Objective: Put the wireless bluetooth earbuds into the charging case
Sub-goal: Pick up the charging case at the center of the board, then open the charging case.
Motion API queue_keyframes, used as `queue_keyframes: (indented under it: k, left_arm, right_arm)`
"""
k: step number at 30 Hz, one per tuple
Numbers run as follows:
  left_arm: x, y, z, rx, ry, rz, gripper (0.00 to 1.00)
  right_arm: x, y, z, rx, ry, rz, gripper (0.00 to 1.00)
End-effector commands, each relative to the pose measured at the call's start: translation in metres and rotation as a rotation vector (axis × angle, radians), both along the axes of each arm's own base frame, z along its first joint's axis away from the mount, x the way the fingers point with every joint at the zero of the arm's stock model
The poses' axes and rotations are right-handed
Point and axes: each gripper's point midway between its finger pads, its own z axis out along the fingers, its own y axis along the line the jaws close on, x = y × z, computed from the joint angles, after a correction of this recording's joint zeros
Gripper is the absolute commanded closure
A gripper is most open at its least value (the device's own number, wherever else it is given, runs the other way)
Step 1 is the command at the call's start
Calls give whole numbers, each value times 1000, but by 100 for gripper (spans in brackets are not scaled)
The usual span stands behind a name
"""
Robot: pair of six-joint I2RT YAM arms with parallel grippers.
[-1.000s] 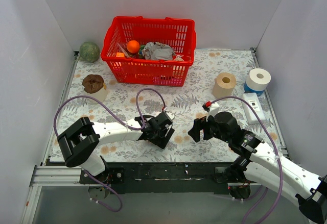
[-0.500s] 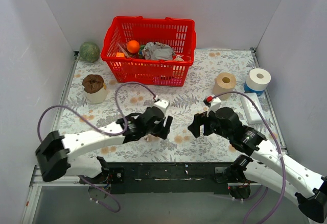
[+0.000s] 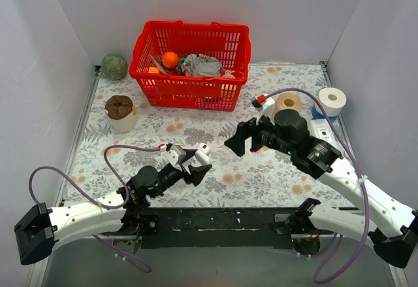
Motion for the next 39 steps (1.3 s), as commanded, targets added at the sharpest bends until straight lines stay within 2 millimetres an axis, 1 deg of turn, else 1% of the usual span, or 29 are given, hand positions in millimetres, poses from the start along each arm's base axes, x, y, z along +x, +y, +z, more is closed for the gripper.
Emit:
queue_keyframes:
  k: [1,2,3,7,9,10,11,12,14,15,20,23,29,32,35,39]
  left_arm:
    - [-16,-20,50,-64,-257,-141,100]
    - [-15,-23,47,-52,-256,-143,100]
    - [-14,-25,48,-45,-266,-144,100]
    - [-13,-29,48,0,-311,-137,100]
    - [-10,-30,45,24,-315,-126,100]
    - [-11,-31,47,28,-327,-128,100]
    - [-10,-32,46,35,-329,-127,100]
    - [-9,-32,46,41,-329,-126,100]
    - [-10,-33,46,52,-334,-128,100]
    - [-9,-34,46,55,-336,-127,100]
    - [-10,-33,46,61,-336,-127,100]
    - [-11,-33,48,59,-338,-128,100]
    - [-14,-29,50,50,-344,-124,100]
    - [-15,-29,53,43,-347,-126,100]
    - [-15,-28,53,47,-350,-121,100]
    - [-16,-27,51,51,-346,-119,100]
  right_arm:
    - [-3,22,22,-51,22,129,2]
    - [-2,26,17,-67,32,137,2]
    - [-1,29,17,-63,27,145,2]
    - [-7,38,10,-70,53,192,2]
    - [-11,45,2,-82,77,215,2]
    - [-12,48,0,-84,82,222,2]
    - [-13,51,-5,-92,90,229,2]
    - [-18,55,-7,-91,98,244,2]
    - [-19,61,-9,-88,98,248,2]
    - [-23,65,-12,-91,105,262,2]
    - [-28,74,-22,-105,124,277,4]
    - [-26,73,-28,-117,136,259,8]
    - [-17,64,-25,-133,118,184,12]
    - [-15,61,-30,-153,121,167,14]
    - [-12,56,-31,-158,116,136,15]
    - [-9,51,-20,-137,92,103,17]
